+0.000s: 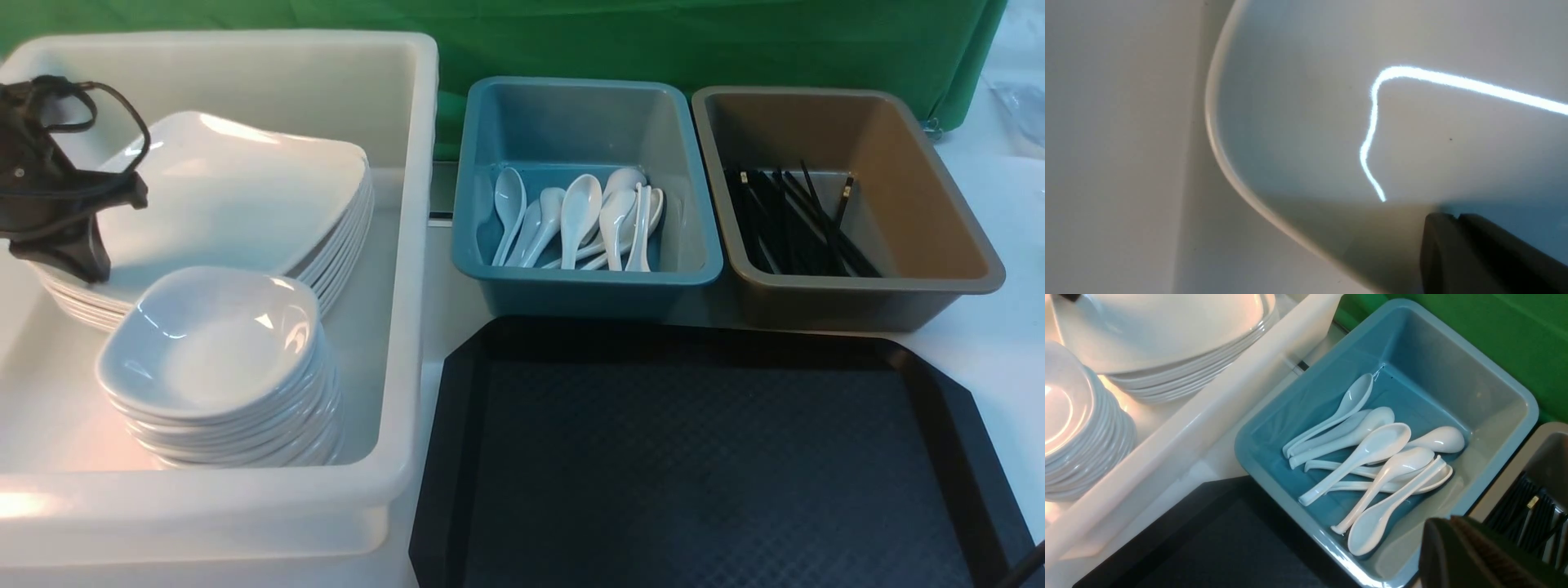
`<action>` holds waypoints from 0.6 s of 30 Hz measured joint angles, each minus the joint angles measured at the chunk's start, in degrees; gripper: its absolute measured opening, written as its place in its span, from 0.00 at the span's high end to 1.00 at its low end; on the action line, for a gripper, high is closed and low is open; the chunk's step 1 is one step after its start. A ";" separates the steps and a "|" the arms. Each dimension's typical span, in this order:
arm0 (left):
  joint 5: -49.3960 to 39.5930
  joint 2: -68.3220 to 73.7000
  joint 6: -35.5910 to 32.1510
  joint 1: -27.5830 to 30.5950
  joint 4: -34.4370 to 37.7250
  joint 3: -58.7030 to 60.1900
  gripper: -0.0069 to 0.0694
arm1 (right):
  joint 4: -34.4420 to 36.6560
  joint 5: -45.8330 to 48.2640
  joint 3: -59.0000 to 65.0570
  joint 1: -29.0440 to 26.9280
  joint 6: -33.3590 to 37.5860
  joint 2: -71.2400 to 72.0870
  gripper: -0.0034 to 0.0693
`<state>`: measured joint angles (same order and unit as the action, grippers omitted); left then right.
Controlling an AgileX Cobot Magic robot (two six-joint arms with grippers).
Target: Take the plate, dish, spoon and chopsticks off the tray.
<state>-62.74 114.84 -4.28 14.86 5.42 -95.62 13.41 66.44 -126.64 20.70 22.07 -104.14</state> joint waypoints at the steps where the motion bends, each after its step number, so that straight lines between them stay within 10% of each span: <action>1: -0.13 -0.90 0.00 0.00 -0.59 0.31 0.89 | 0.00 0.00 0.00 0.00 0.00 0.00 0.91; 18: 1.01 -18.42 -6.89 -0.77 11.33 3.03 0.89 | -1.39 0.36 0.00 0.00 0.00 2.36 0.91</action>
<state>-61.73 96.41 -11.17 14.09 16.75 -92.59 12.02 66.80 -126.64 20.70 22.07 -101.78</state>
